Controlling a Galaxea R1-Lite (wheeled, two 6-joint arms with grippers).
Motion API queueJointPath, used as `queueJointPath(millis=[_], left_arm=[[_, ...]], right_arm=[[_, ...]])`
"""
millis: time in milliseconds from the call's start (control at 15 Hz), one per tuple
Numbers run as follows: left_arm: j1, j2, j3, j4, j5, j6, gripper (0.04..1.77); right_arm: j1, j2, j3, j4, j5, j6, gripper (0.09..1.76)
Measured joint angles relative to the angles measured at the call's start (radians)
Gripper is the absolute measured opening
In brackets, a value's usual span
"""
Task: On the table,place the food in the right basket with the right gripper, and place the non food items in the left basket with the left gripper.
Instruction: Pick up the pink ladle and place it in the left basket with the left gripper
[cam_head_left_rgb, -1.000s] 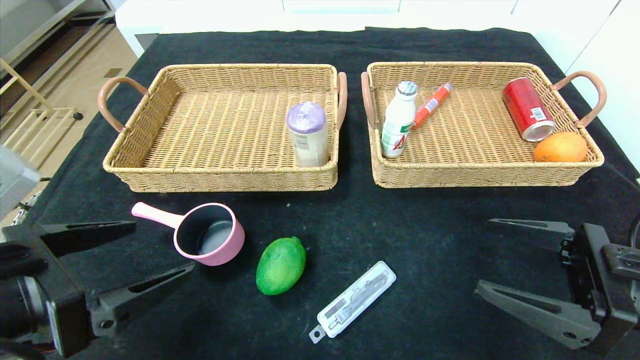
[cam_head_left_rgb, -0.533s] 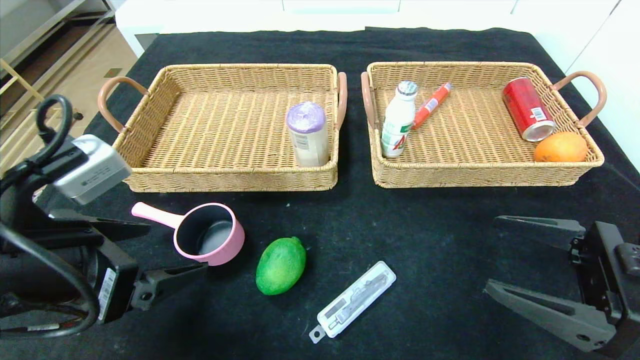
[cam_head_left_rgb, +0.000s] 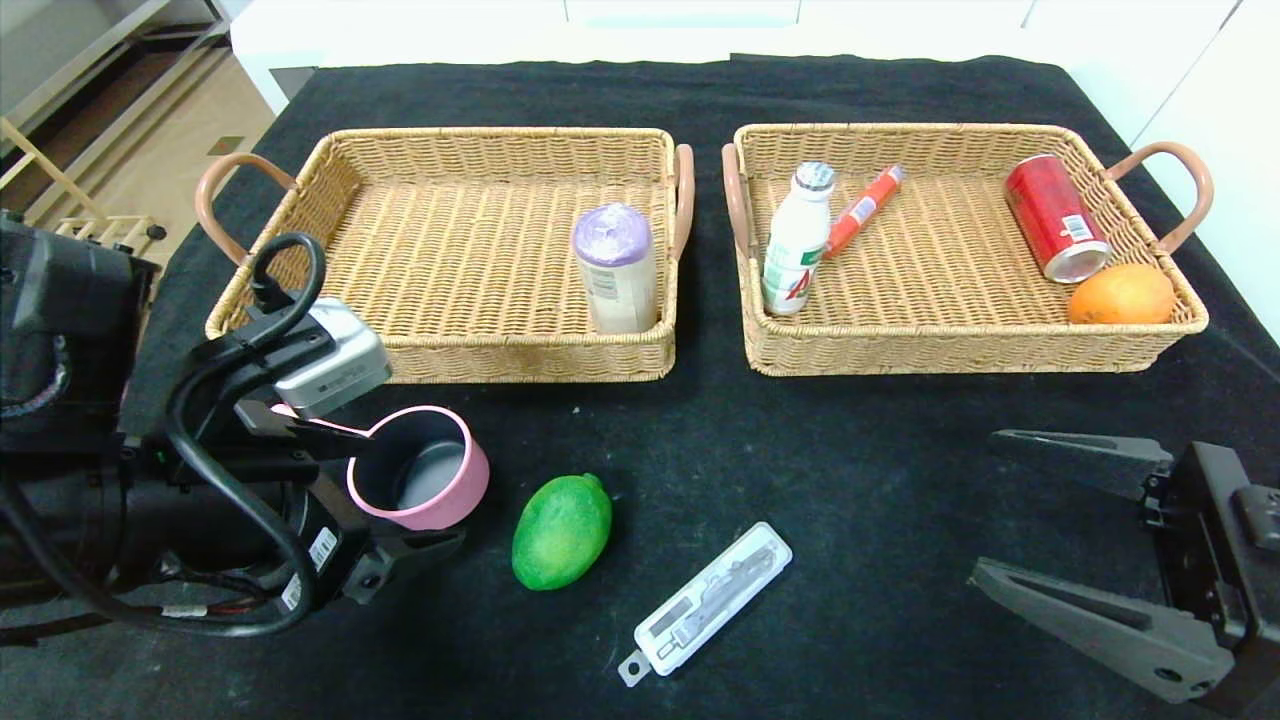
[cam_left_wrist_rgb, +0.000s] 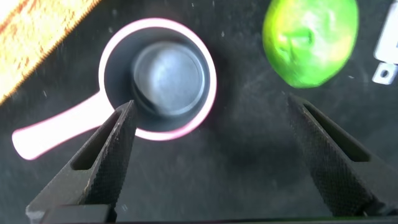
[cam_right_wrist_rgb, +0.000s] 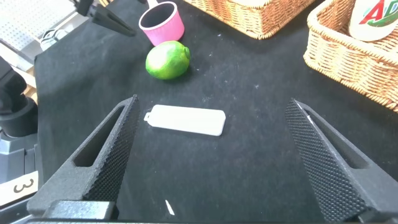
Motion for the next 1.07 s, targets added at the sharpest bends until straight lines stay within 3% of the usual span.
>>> queueJointPath(millis=[1067], left_arm=[[0.043, 0.13, 0.0, -0.069, 0.003, 0.004, 1.72]], right_arm=[[0.002, 0.004, 0.004, 0.001, 0.0, -0.005, 1.71]])
